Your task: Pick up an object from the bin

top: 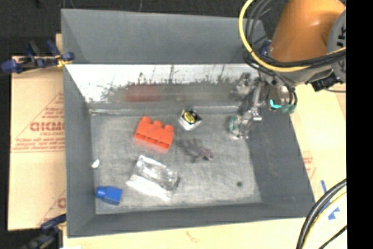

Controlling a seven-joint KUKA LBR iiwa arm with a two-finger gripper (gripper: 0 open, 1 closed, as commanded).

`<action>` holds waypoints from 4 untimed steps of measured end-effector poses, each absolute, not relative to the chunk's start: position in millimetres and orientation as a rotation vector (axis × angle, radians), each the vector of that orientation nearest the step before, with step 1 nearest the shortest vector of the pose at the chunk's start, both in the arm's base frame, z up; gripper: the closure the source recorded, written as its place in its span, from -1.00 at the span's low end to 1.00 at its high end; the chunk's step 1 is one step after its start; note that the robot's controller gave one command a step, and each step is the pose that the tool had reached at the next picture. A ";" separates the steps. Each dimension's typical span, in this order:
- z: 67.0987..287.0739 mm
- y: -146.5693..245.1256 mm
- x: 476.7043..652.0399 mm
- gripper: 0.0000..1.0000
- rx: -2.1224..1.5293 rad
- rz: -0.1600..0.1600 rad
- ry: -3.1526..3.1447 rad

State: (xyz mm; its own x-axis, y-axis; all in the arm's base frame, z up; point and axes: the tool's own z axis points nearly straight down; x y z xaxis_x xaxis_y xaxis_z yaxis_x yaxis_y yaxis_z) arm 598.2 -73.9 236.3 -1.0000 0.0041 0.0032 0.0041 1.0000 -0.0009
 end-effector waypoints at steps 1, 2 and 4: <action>147.2 1.3 587.8 -1.00 -0.115 -0.005 -3.135; 77.5 11.4 591.3 -1.00 -0.354 -0.004 -3.125; 74.2 -32.3 546.8 -1.00 -0.679 0.004 -3.075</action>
Offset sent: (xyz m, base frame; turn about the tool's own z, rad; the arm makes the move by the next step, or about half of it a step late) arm -0.0091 0.0710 -0.0847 0.0755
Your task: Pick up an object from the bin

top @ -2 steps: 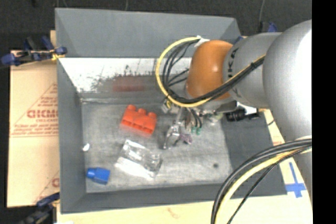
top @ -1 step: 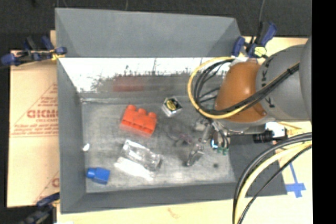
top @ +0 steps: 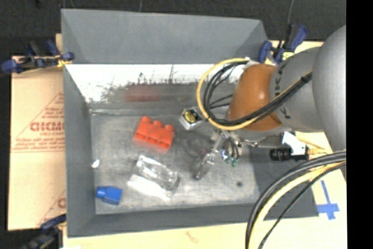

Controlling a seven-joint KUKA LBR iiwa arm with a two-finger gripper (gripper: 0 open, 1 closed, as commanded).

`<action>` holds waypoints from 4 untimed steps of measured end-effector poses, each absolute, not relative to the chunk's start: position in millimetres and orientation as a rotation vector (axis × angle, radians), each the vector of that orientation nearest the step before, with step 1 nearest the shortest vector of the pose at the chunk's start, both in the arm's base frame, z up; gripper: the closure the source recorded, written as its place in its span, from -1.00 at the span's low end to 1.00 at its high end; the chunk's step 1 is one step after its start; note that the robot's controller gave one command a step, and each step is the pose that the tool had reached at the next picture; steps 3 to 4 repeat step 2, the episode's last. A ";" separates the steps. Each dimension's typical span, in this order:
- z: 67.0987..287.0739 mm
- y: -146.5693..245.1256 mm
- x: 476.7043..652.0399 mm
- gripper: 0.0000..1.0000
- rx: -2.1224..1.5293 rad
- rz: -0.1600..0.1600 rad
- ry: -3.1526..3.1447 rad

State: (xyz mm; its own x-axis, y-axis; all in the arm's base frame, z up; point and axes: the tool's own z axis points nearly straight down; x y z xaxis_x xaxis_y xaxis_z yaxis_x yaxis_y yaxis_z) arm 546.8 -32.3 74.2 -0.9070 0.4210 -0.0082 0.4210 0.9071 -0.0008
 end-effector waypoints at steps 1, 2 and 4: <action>76.6 -31.6 549.7 1.00 0.670 0.000 3.052; 208.6 -16.3 539.0 1.00 0.664 0.005 3.060; 208.6 -16.3 539.0 1.00 0.664 0.005 3.060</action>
Offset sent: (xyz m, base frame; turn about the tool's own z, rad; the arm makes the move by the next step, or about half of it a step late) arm 0.0000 0.0000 0.0000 0.0000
